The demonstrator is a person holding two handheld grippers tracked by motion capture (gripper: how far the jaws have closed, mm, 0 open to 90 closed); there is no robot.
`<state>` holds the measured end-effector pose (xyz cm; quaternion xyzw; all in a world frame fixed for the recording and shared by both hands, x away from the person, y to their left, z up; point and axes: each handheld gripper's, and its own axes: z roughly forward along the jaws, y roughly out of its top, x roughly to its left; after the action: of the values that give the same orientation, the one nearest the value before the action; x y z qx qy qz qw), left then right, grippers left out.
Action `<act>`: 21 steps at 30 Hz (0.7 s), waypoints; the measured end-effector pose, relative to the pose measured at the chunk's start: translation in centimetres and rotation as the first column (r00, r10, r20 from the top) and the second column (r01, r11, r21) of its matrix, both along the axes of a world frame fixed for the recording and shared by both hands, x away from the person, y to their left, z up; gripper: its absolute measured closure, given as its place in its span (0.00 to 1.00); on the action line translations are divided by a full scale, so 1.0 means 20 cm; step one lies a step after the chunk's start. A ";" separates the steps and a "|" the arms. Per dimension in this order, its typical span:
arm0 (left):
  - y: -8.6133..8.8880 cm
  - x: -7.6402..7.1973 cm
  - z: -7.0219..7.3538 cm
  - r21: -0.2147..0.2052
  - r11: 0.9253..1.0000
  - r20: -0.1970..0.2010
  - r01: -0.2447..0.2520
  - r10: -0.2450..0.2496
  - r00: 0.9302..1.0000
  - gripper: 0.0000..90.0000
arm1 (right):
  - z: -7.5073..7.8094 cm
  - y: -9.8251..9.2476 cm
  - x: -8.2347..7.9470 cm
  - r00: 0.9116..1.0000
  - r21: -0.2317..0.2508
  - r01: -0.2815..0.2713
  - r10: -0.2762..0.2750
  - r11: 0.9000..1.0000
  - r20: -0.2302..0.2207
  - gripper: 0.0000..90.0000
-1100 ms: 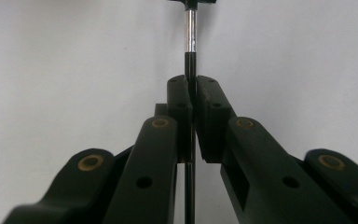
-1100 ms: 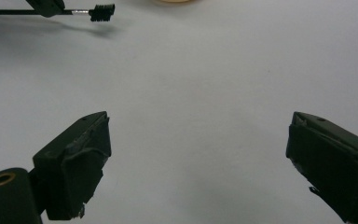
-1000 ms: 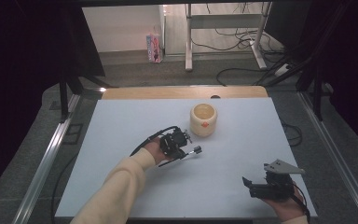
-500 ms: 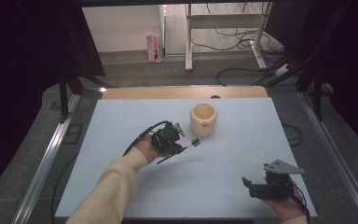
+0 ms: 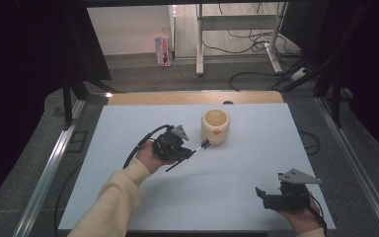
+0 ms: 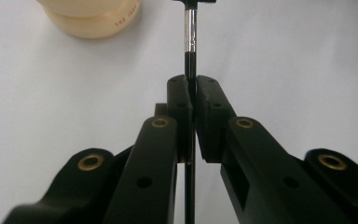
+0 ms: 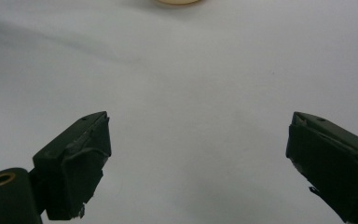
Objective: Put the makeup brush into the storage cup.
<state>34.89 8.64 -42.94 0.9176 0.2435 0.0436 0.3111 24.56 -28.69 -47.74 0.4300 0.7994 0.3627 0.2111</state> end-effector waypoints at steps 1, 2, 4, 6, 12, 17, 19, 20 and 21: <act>0.01 0.00 0.00 -0.010 1.000 0.000 0.003 -0.003 1.000 0.96 | 0.00 0.00 0.00 1.000 0.000 -0.001 0.001 1.000 0.001 0.07; 0.01 -0.01 -0.01 -0.016 1.000 0.004 0.000 0.000 1.000 0.96 | 0.00 0.00 0.00 1.000 0.001 -0.003 0.003 1.000 0.001 0.07; 0.03 -0.02 -0.02 -0.023 1.000 0.005 -0.005 0.005 1.000 0.96 | 0.00 0.01 0.00 1.000 0.004 -0.004 0.004 1.000 -0.002 0.07; 0.04 -0.03 -0.03 -0.040 0.999 0.004 -0.007 0.007 1.000 0.96 | 0.00 0.01 0.00 1.000 0.008 -0.005 0.005 1.000 -0.004 0.07; 0.07 -0.04 -0.02 -0.082 0.996 0.014 -0.025 0.026 1.000 0.96 | 0.01 0.03 0.01 1.000 0.042 -0.019 0.020 0.999 -0.012 0.07; 0.09 -0.05 -0.02 -0.143 0.989 0.017 -0.044 0.047 0.999 0.96 | 0.01 0.05 0.01 0.999 0.068 -0.028 0.029 0.997 -0.016 0.07; 0.10 -0.06 -0.02 -0.173 0.983 0.022 -0.053 0.058 0.998 0.96 | 0.01 0.05 0.02 0.999 0.078 -0.031 0.033 0.996 -0.020 0.07; 0.10 -0.07 -0.02 -0.185 0.981 0.023 -0.053 0.058 0.998 0.96 | 0.02 0.06 0.02 0.999 0.081 -0.031 0.033 0.996 -0.022 0.07; 0.11 -0.07 -0.02 -0.194 0.979 0.025 -0.058 0.064 0.998 0.96 | 0.02 0.06 0.02 0.999 0.082 -0.032 0.034 0.996 -0.021 0.07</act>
<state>33.45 10.80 -43.35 0.8745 0.2698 0.0435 0.4008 24.86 -27.51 -47.42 0.4291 0.7932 0.3937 0.1781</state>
